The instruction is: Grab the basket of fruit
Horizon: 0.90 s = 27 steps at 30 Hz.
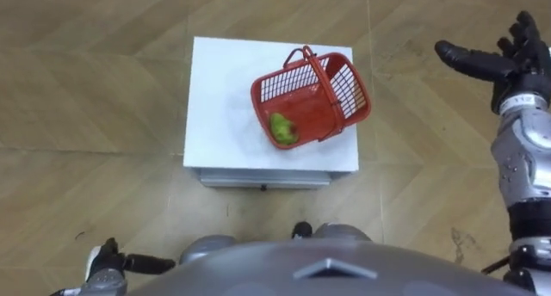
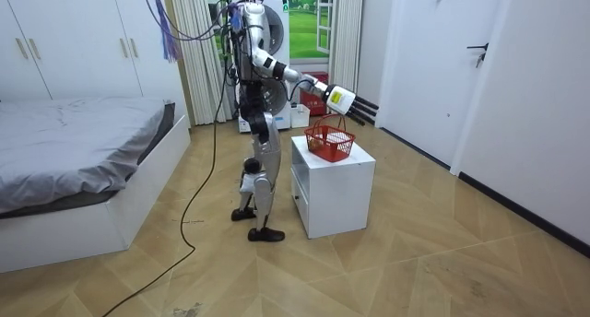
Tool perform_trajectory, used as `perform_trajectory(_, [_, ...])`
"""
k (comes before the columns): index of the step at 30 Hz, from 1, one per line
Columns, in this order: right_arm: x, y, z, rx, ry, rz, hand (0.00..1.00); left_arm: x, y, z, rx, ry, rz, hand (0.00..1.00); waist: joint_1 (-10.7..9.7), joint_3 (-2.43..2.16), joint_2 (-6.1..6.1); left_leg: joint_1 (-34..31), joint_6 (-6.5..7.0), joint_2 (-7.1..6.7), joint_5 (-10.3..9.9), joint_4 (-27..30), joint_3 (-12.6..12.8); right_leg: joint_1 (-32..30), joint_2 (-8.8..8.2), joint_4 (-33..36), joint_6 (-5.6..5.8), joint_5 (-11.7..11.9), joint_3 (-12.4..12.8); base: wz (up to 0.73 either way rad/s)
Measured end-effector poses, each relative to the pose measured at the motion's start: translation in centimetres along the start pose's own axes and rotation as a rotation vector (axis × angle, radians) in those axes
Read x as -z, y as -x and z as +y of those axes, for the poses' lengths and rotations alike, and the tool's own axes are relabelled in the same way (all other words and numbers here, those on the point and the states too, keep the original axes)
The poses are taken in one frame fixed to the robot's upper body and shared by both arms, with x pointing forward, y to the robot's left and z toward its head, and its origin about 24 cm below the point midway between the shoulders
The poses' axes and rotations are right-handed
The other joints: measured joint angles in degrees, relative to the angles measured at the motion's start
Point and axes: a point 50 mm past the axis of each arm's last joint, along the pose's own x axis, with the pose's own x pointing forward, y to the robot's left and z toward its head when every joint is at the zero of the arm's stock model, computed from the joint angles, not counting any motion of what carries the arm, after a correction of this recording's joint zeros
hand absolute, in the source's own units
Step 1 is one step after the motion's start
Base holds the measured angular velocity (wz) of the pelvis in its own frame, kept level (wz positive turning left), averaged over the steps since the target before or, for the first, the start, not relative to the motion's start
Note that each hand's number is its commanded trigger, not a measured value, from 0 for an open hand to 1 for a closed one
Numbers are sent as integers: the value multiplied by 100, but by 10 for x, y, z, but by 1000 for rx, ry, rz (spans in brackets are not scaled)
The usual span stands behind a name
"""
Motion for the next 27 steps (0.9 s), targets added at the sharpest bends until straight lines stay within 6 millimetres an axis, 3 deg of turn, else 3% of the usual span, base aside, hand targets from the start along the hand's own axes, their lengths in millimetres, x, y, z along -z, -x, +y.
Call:
perform_trajectory(1, [26, 4, -11, 38, 12, 98, 0, -2, 0, 1, -4, 5, -10, 0, -32, 2, 4, 35, 0, 7, 0, -2, -6, 69, 5, -29, 1, 0, -10, 15])
perform_trajectory(2, [39, 6, -16, 60, 16, 151, 0, -4, 0, 0, -4, 9, -14, 0, -40, -1, 7, 53, 0, 8, 0, -10, -9, 112, 6, -66, 2, -2, -7, 15])
perform_trajectory(3, [69, 16, -29, 106, 34, 270, 0, -4, 0, -1, -5, 18, -21, 0, -48, -11, 14, 103, 0, 8, 0, -40, -2, 159, 14, -97, 8, -5, -3, 8])
perform_trajectory(4, [82, 22, -35, 127, 44, 326, 0, -4, 0, -2, -4, 20, -23, 0, -56, -18, 10, 118, 0, 8, 0, -44, -6, 175, 12, -94, 15, -11, -7, 9])
perform_trajectory(5, [108, 35, -44, 159, 71, 434, 0, -4, 1, -5, -3, 35, -21, 0, -90, 1, 57, 152, -1, 8, 0, -64, -15, 219, 11, -95, 26, -25, -5, 7])
perform_trajectory(7, [152, 68, -55, 178, 107, 628, 0, -1, 1, -10, 5, 67, -4, 0, -73, -10, 118, 195, -1, 5, 0, -109, -53, 228, 12, -95, 36, -47, 5, -6])
perform_trajectory(10, [186, 99, -57, 143, 179, 819, 0, 4, 1, -11, 11, 71, 22, 0, 5, 10, 116, 290, -2, 10, -1, -171, -35, 223, 54, -86, 24, -61, 171, -26])
perform_trajectory(11, [191, 103, -57, 134, 202, 848, 0, 4, 1, -11, 10, 62, 24, 0, 9, 16, 186, 290, -13, 10, -7, -166, -46, 223, 59, -82, 24, -63, 182, -10])
perform_trajectory(13, [203, 118, -59, 125, 256, 930, 0, 6, 1, -12, 11, 36, 35, 0, -17, 20, 173, 319, -21, 10, -12, -167, -75, 274, 60, -83, 26, -66, 159, 14])
perform_trajectory(15, [214, 134, -58, 100, 321, 1033, 0, 17, 1, -12, 11, -23, 80, 0, 0, 58, 119, 457, -59, 15, -36, -183, -121, 413, 63, -70, 34, -95, 136, 13])
perform_trajectory(17, [217, 138, -55, 72, 345, 1068, 0, 23, 2, -15, 17, -44, 116, 0, -12, 51, 200, 494, -79, 68, -165, -210, -194, 438, 127, -62, 30, -104, 125, 8])
perform_trajectory(19, [220, 142, -51, 43, 349, 1105, 0, 30, 3, -16, 22, -67, 155, 0, -7, 71, 169, 533, -82, 77, -176, -206, -204, 489, 135, -53, 20, -95, 133, 5])
perform_trajectory(20, [221, 142, -51, 37, 354, 1111, 0, 32, 3, -17, 25, -69, 166, 0, -7, 52, 200, 545, -83, 80, -177, -205, -206, 503, 137, -49, 20, -95, 133, 4])
perform_trajectory(21, [220, 142, -48, 27, 358, 1117, 0, 34, 4, -19, 32, -70, 178, 0, -8, 75, 167, 544, -83, 80, -178, -204, -212, 504, 136, -44, 17, -94, 128, 0])
perform_trajectory(24, [219, 138, -44, 14, 361, 1120, 0, 32, 4, -23, 44, -86, 177, 0, -31, 73, 205, 539, -85, 85, -177, -203, -222, 497, 136, -34, 13, -93, 79, 0])
perform_trajectory(27, [216, 132, -41, -48, 486, 1099, 0, 29, 4, -28, 63, -126, 171, 0, -1, 81, 231, 541, -86, 92, -176, -197, -196, 455, 139, 38, 3, -110, 126, -1])
